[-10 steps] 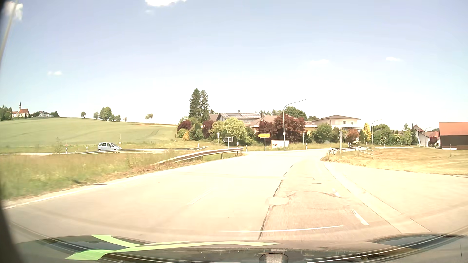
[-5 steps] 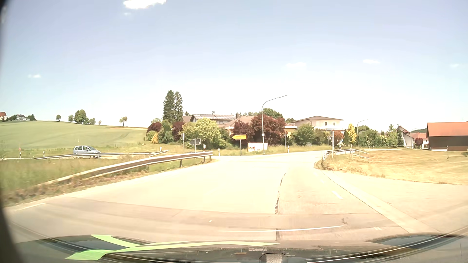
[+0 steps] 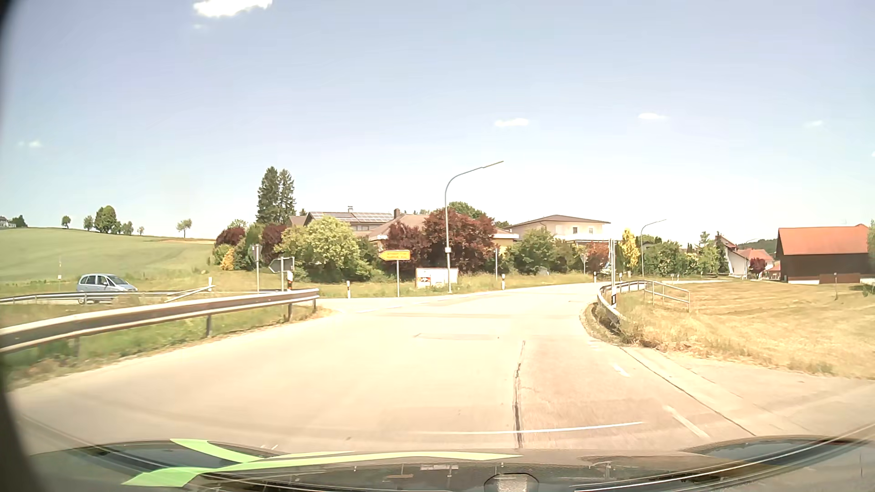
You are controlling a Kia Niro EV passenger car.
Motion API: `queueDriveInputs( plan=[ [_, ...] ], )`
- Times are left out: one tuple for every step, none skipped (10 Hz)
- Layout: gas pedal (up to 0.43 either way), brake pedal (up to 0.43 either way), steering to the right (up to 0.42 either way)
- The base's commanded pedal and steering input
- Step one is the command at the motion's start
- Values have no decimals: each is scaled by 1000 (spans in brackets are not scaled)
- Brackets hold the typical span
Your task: Follow the waypoints while adhering to traffic rules and regulations
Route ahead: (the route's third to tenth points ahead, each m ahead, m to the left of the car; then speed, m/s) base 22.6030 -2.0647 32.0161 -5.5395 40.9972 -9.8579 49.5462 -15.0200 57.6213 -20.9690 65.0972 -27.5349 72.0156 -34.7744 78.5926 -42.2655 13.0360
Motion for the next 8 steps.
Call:
queueDriveInputs(
  plan=[
    [130, 0, 51],
    [130, 0, 50],
    [130, 0, 50],
    [130, 0, 49],
    [130, 0, 49],
    [130, 0, 48],
    [130, 0, 48],
    [130, 0, 48]
  ],
)
